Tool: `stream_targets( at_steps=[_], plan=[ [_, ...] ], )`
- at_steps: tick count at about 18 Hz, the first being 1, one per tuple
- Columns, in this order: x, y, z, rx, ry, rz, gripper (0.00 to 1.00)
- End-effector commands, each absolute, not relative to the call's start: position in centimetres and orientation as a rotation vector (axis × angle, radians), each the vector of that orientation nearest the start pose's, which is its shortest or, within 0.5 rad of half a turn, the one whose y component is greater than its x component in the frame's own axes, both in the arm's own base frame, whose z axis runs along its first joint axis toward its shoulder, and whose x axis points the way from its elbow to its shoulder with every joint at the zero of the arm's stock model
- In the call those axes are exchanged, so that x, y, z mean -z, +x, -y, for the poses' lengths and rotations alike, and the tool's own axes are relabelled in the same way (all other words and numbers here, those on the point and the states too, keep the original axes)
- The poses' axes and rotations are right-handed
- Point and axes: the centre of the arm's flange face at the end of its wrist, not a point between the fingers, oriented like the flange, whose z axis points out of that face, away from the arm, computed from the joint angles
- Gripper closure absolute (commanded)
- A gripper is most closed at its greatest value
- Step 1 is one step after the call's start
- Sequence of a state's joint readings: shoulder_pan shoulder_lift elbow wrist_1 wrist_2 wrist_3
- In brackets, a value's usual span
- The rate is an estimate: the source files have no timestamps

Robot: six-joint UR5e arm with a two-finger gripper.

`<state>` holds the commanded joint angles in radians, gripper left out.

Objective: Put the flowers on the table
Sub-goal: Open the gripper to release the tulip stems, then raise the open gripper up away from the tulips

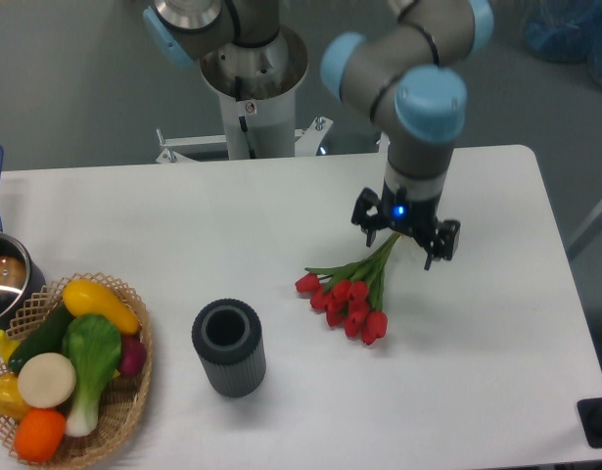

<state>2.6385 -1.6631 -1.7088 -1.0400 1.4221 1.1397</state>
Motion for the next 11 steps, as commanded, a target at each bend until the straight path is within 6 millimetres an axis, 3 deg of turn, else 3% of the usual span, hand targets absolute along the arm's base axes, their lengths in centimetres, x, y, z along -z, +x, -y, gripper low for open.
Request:
stream_targets(
  at_steps=[1, 4, 11],
  plan=[
    [-45.4, -39.3, -39.0, -0.325, -2.816, -0.147, 0.0],
    [-48.7, -37.5, -38.0, -0.403, -2.782, -0.154, 0.0],
    [-49.2, -37.5, -37.1, -0.422, -2.778, -0.144, 0.0]
  ],
)
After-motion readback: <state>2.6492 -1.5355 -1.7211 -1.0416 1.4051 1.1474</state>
